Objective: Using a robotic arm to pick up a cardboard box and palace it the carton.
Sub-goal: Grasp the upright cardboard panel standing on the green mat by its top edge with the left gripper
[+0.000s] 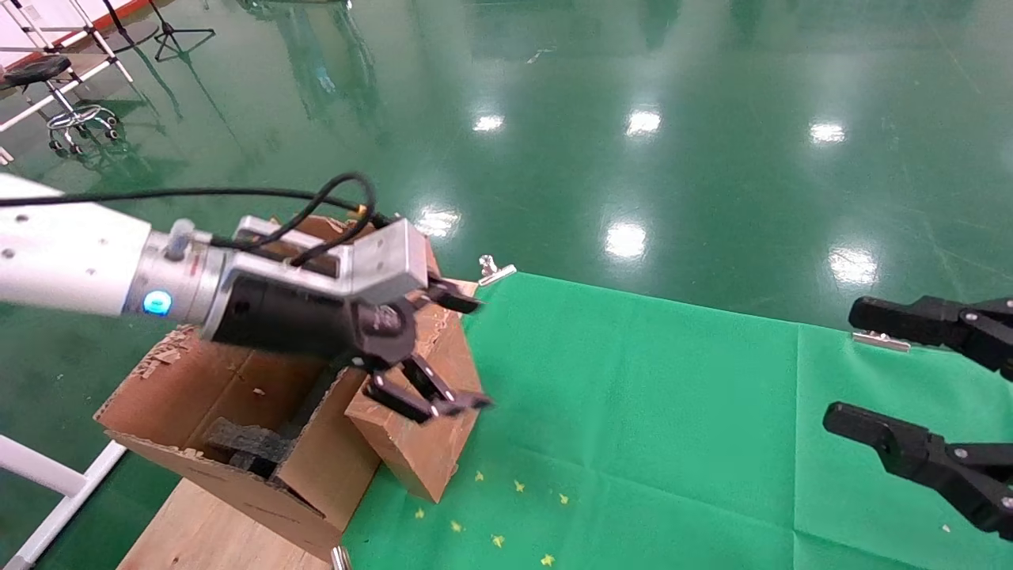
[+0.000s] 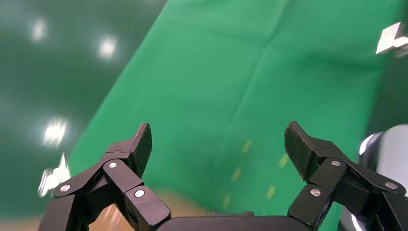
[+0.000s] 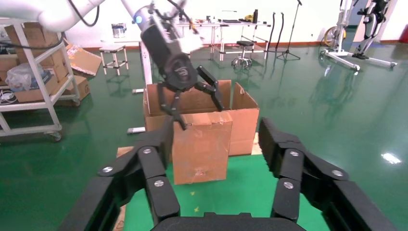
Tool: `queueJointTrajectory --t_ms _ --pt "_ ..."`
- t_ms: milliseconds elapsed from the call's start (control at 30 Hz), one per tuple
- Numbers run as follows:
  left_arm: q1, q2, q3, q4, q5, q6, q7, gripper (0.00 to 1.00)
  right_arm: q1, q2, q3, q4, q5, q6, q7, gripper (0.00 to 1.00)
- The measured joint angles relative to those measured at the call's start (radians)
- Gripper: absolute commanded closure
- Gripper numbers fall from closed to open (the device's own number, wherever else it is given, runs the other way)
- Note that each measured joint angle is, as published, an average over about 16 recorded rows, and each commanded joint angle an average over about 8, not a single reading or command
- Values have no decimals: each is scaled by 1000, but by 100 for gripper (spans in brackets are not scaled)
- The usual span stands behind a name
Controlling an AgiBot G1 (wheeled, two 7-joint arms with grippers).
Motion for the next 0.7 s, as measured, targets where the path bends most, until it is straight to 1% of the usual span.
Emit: queueJointTrajectory --t_ms 167,267,367,533,700 --pt "-100 8 78 -6 151 14 -200 0 0 0 0 0 0 0 0 100" --pt "-143 11 115 -6 206 16 -318 0 0 0 0 0 0 0 0 100" --pt "-165 13 144 -7 238 6 -416 0 0 0 0 0 0 0 0 100" --pt "-158 15 173 -6 258 -24 -535 0 0 0 0 0 0 0 0 100" --pt "-124 23 186 -4 269 -62 -598 0 0 0 0 0 0 0 0 100"
